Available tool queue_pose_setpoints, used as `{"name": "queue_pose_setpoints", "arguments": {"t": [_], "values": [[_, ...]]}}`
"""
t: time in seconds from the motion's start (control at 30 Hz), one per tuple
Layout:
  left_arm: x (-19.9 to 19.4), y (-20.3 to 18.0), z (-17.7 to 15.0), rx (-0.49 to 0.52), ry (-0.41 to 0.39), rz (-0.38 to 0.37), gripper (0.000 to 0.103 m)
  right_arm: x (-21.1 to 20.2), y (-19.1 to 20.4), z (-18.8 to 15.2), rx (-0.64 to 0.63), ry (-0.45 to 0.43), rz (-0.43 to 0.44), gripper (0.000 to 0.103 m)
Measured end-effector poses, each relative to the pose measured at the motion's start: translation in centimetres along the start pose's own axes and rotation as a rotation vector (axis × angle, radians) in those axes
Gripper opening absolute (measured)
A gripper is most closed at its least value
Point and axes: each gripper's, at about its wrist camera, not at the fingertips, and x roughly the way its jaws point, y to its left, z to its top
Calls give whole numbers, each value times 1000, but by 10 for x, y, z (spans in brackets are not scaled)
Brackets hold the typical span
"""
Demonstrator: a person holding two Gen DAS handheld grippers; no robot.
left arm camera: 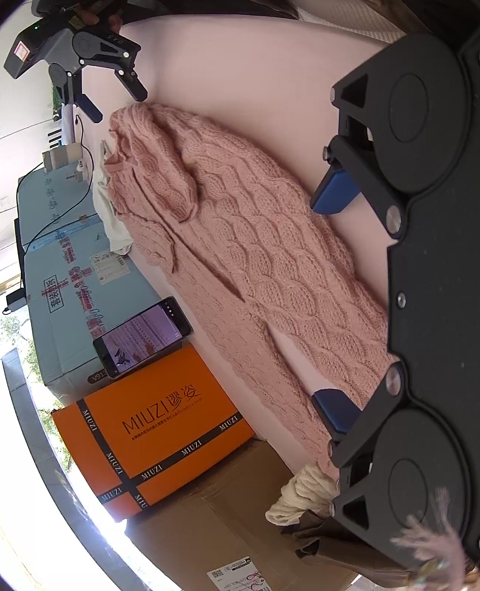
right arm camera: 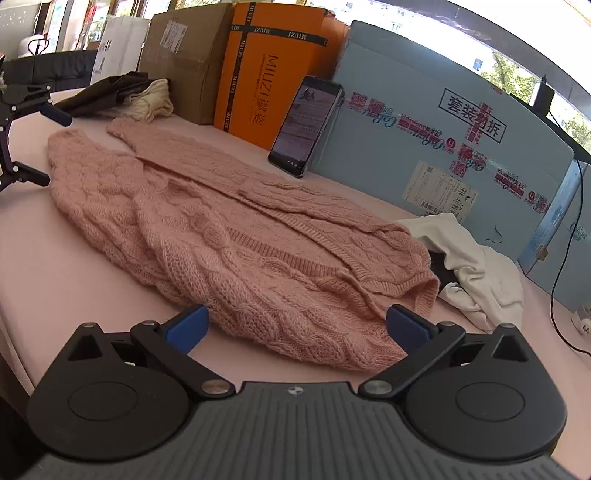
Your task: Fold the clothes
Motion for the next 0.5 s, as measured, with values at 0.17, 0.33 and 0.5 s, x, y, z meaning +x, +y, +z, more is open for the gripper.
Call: {"name": "queue_pose_setpoints", "arguments": {"t": [0.17,0.33,0.5], "values": [[4,-1,2,1,-7,-17,103,9,11,3,-86,23,-6,103],[9,-5,7,0,-28,-56,103,15,25,10,-157,3,3,103],[17,-15,16,-8,-64,-131,103,19,45,17,-243,-47,61,103]]}}
